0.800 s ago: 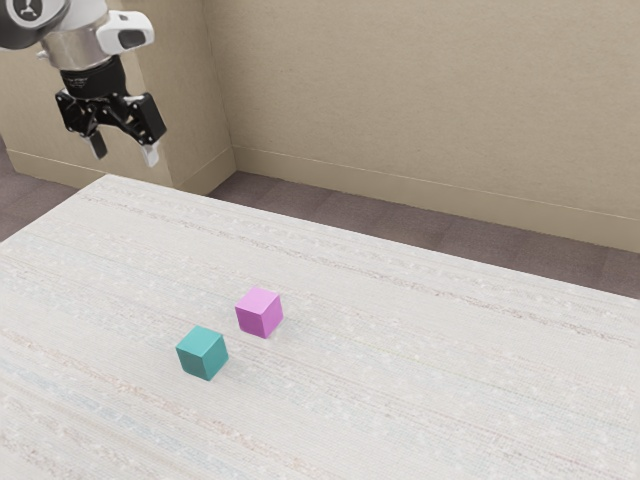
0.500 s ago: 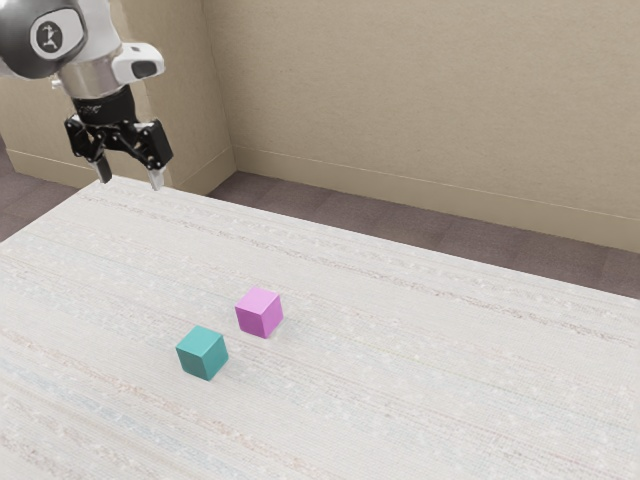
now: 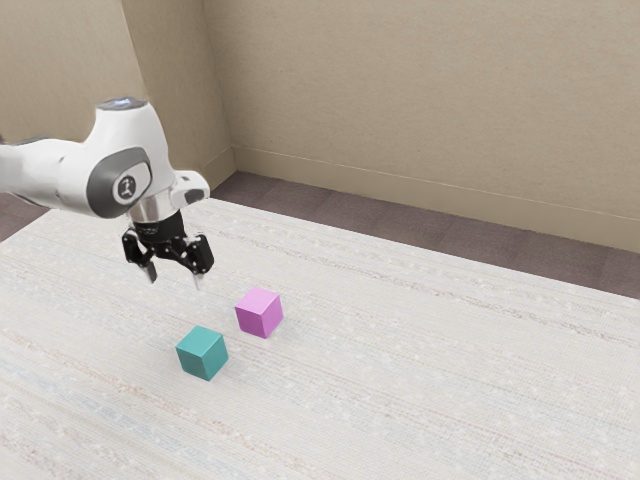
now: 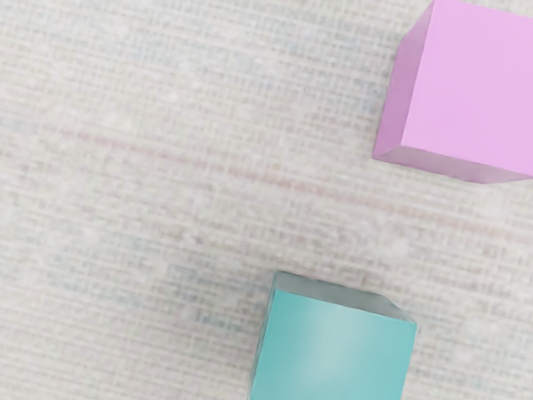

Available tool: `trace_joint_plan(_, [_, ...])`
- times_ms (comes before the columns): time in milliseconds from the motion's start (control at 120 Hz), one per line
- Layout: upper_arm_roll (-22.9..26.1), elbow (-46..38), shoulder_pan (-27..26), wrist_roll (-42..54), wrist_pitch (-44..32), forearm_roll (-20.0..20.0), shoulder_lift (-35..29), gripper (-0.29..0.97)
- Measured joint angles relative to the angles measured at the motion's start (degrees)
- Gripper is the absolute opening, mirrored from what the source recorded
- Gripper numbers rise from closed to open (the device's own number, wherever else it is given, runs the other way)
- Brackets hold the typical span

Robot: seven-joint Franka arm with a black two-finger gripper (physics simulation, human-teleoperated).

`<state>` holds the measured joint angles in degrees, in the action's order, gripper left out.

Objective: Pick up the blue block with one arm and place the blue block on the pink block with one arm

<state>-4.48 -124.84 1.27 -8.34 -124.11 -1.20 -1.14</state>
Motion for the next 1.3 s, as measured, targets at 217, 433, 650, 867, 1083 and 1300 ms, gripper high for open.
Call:
trace_joint_plan(217, [0.0,-2.16,0.33,3.79,-9.37,2.91,4.9,0.68])
trace_joint_plan(433, [0.0,-2.16,2.03,8.77,-14.71,4.55,8.68,0.68])
trace_joint_plan(650, [0.25,-2.09,2.08,12.36,-17.82,6.99,12.34,0.68])
trace_joint_plan(867, [0.34,-3.19,1.78,14.81,-20.16,9.14,12.91,0.68])
trace_joint_plan(1083, [0.43,-7.4,0.75,15.9,-21.23,11.78,9.73,0.68])
trace_joint_plan(1300, [0.49,-10.13,0.07,16.04,-22.11,12.36,8.09,0.68])
